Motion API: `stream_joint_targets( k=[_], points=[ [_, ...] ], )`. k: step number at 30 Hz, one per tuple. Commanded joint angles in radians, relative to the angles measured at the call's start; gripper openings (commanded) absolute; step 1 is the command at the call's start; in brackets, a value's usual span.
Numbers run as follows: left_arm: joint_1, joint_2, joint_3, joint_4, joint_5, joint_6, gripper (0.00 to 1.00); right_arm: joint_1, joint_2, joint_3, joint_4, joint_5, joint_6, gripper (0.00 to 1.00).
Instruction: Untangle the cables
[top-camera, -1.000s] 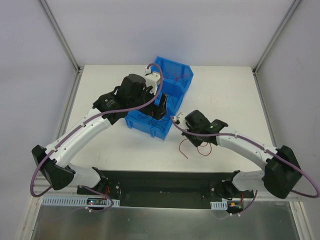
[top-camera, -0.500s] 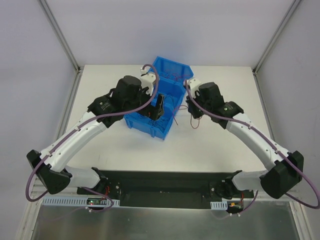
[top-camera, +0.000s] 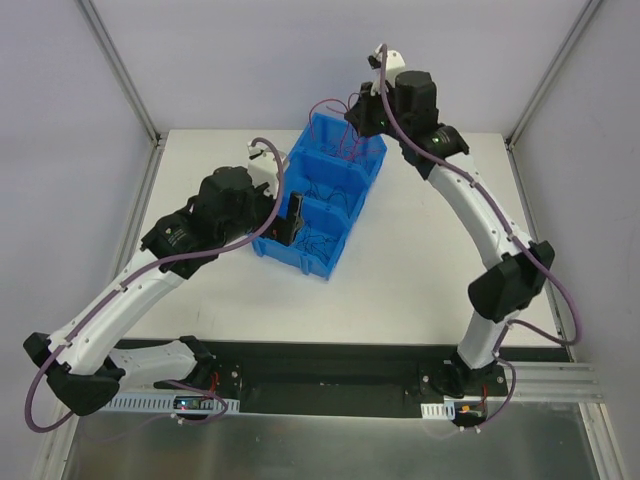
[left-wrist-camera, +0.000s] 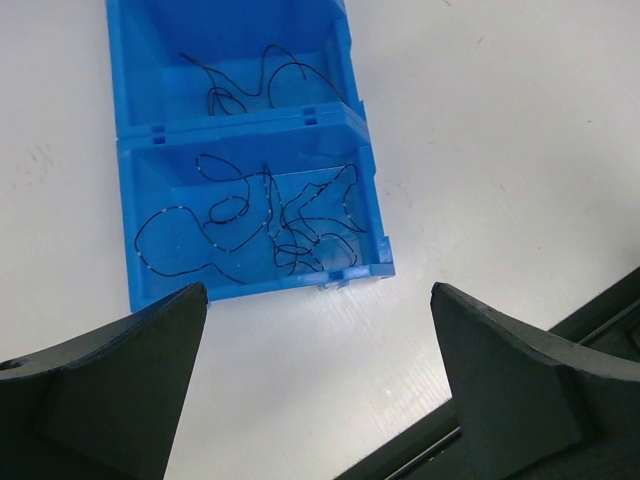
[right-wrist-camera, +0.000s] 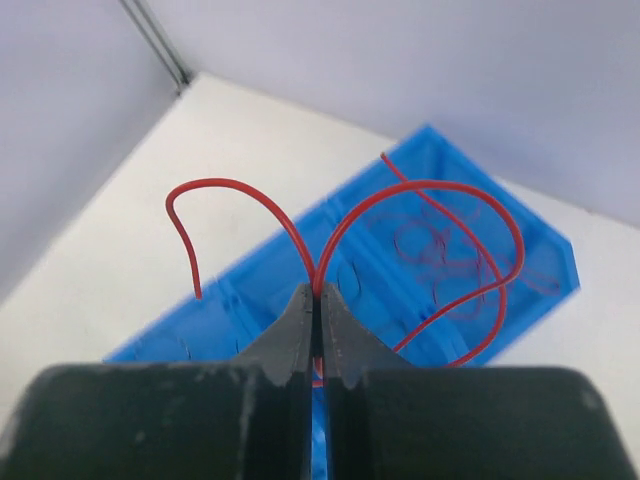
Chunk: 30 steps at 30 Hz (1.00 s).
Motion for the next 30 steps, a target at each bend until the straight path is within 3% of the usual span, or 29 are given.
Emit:
stream_joint_targets(
  k=[1,6,11,13,19,30],
  points=[
    [0.015,-0.049,-0.024,0.017,-0.069,0.036,0.94,-0.050,0.178,0.211,0.076,-0.095,0.151,0.00],
    [0.016,-0.102,-0.067,0.012,-0.072,0.009,0.94,-0.107,0.386,0.366,0.140,-0.187,0.343,0.00],
    [0.016,-0.149,-0.109,0.005,-0.104,0.000,0.95,-0.167,0.527,0.363,0.299,-0.228,0.620,0.00],
    [0.015,-0.161,-0.113,-0.001,-0.116,-0.002,0.95,-0.184,0.589,0.386,0.344,-0.239,0.659,0.00],
    [0.015,-0.171,-0.119,-0.011,-0.124,-0.005,0.95,-0.196,0.689,0.417,0.327,-0.161,0.600,0.00],
    [0.016,-0.116,-0.083,-0.018,-0.129,0.035,0.96,-0.159,0.759,0.460,0.106,-0.026,0.405,0.00]
  ],
)
